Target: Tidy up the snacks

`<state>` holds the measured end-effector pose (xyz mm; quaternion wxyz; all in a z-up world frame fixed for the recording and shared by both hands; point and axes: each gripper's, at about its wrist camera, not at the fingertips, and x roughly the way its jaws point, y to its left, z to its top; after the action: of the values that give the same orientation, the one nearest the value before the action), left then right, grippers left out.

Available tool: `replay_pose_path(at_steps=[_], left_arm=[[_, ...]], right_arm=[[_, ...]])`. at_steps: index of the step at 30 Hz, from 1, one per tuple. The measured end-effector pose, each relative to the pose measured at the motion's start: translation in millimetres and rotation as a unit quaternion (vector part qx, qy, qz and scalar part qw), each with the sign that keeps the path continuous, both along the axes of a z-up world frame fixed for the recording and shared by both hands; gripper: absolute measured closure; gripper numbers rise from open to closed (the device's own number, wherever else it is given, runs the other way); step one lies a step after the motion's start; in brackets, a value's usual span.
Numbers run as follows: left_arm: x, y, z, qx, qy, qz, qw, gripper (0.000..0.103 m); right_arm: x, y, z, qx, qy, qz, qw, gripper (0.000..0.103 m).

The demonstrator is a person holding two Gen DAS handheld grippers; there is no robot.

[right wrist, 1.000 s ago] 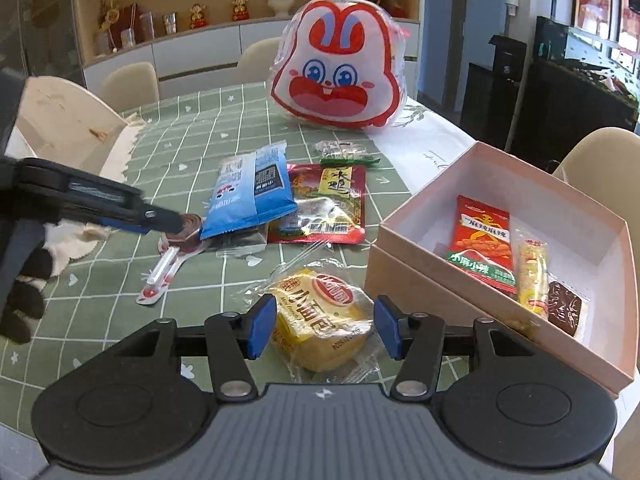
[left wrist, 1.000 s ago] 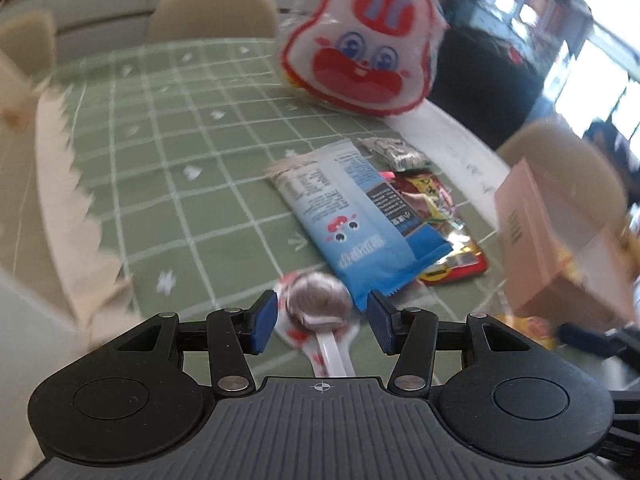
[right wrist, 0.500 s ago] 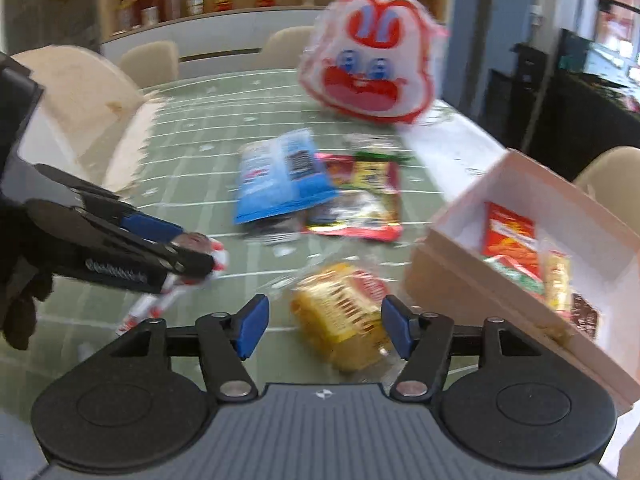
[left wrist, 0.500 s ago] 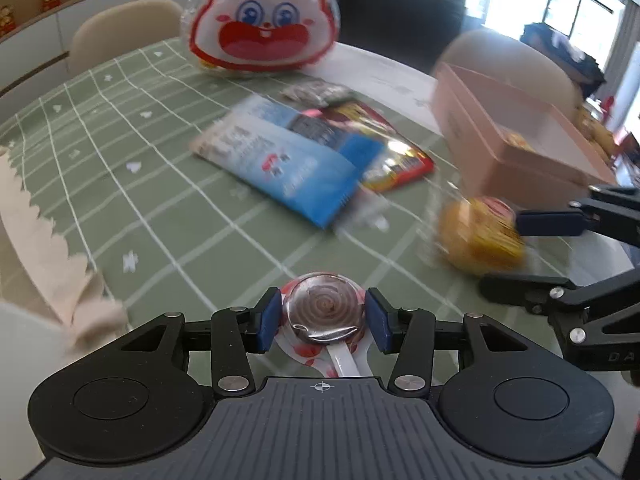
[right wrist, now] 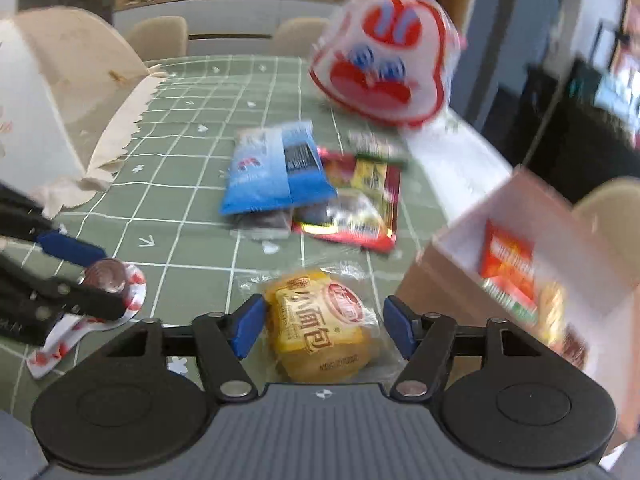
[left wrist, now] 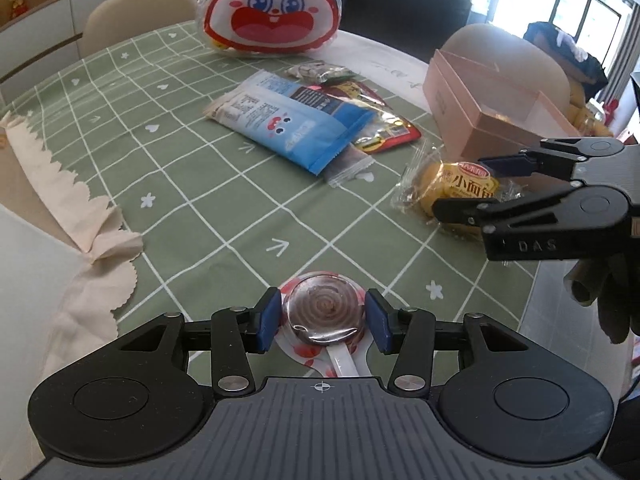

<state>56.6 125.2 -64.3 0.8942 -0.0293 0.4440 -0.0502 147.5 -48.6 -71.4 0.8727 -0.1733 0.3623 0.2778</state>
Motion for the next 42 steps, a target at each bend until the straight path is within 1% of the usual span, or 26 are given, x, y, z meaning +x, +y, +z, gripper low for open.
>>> replay_pose_path(at_steps=[4,5,6,9,14,16,17,19,20,22,24,26,28,31,33,34,37,39,42], left_arm=[[-3,-1,2,-0.008,0.003,0.006,0.9999,0.051],[-3,-2,3,-0.007,0.004,0.004,1.0,0.051],[-4,-3,6,-0.004,0.004,0.0,1.0,0.052],[-10,-6,11,0.007,-0.003,-0.006,1.0,0.052],[-13,-10,8,0.025,-0.003,0.013,0.9996,0.05],[-14,-13,9,0.034,-0.004,0.015,0.9993,0.05],[-14,-14,9,0.038,-0.004,0.015,0.9992,0.051],[-12,-17,6,0.033,0.003,0.008,0.9994,0.051],[-12,-19,5,0.029,0.007,0.006,0.9995,0.051],[-11,-20,2,0.006,0.012,0.003,0.9999,0.051],[-13,-19,3,-0.018,0.009,0.004,0.9998,0.051],[-17,-19,8,-0.028,-0.003,0.007,0.9996,0.051],[-18,-18,11,-0.022,-0.007,0.012,0.9997,0.052],[-16,-20,8,-0.007,0.005,0.01,0.9999,0.052],[-15,-21,6,-0.012,0.009,0.005,0.9999,0.052],[-14,-23,5,-0.016,0.015,0.001,0.9998,0.052],[-13,-32,3,-0.003,0.019,-0.011,0.9998,0.051],[-11,-36,3,-0.002,0.02,-0.016,0.9997,0.051],[-8,-40,4,0.006,0.02,-0.014,0.9997,0.052]], right_arm=[[-5,-5,-2,0.011,0.012,-0.003,1.0,0.035],[-7,-7,-2,0.015,0.014,-0.004,1.0,0.036],[-9,-7,-2,0.02,0.018,-0.006,1.0,0.04],[-18,-10,2,0.03,0.034,-0.005,0.999,0.044],[-34,-18,13,0.033,0.057,-0.007,0.998,0.046],[-41,-27,14,0.032,0.071,-0.02,0.997,0.046],[-44,-31,13,0.03,0.076,-0.029,0.996,0.046],[-50,-40,9,0.026,0.088,-0.043,0.995,0.045],[-55,-44,9,0.03,0.084,-0.045,0.995,0.045],[-60,-49,8,0.034,0.082,-0.047,0.995,0.045],[-62,-52,9,0.042,0.086,-0.049,0.994,0.045],[-64,-55,10,0.045,0.087,-0.047,0.994,0.045],[-67,-57,12,0.051,0.082,-0.042,0.994,0.044],[-72,-60,20,0.06,0.06,-0.03,0.996,0.041],[-74,-60,22,0.06,0.049,-0.022,0.997,0.039],[-75,-59,22,0.054,0.043,-0.016,0.997,0.039],[-73,-52,16,0.028,0.03,-0.011,0.999,0.039],[-68,-48,9,0.021,0.033,-0.008,0.999,0.038],[-62,-42,3,0.021,0.059,-0.01,0.998,0.038]])
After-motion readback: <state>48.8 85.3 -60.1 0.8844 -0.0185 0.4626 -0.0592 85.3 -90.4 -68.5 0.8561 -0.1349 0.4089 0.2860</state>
